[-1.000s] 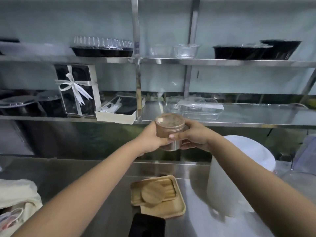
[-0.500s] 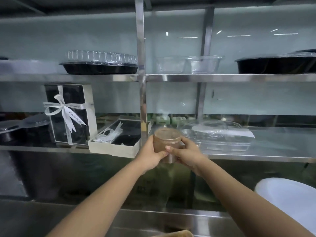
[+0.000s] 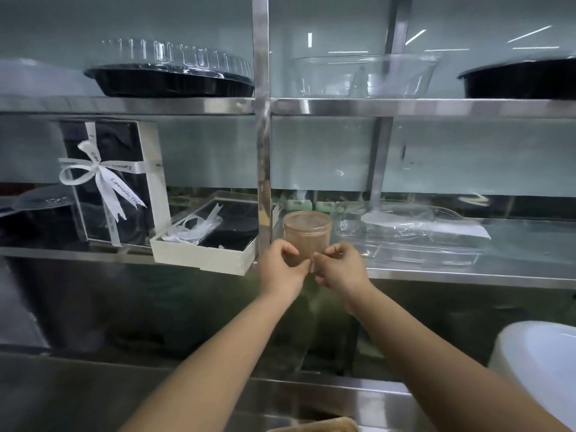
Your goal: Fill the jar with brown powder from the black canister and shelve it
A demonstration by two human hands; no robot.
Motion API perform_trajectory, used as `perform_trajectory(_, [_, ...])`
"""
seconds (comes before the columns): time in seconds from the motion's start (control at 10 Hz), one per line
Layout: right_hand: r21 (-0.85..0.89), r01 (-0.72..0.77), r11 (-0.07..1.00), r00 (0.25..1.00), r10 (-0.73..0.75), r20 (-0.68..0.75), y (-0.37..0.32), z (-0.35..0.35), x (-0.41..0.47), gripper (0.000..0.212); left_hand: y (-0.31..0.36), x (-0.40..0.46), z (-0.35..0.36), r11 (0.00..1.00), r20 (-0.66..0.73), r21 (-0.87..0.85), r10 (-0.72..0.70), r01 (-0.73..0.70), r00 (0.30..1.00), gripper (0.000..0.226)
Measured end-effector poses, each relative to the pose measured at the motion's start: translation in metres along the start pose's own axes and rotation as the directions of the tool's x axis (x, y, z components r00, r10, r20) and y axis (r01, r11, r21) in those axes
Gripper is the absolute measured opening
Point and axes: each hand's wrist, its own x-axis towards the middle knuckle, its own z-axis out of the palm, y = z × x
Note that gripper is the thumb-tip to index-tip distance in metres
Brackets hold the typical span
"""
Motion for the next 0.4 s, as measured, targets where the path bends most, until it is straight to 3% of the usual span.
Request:
perform_trajectory(0.1, [-0.034, -0.012, 0.999, 1.0, 0.012, 0.021, 0.001, 0.001, 0.001, 0.013, 0.0, 0.004, -0.001, 0.994, 0.085, 0.107, -0.005, -0.004, 0.996, 0.02])
perform_trajectory(0.3, [-0.174, -0.041, 0.984, 0.983, 0.071, 0.169, -0.003, -0.003, -0.006, 0.029, 0.0, 0.004, -0.006, 0.974, 0.248, 0.226, -0.059, 0.001, 0.967, 0.032])
perform_trajectory(0.4, [-0.202, -0.059, 0.978, 0.969, 0.105, 0.224, -0.01, -0.014, -0.017, 0.024, 0.005, -0.002, -0.017, 0.966, 0.294, 0.26, -0.073, -0.006, 0.953, 0.036])
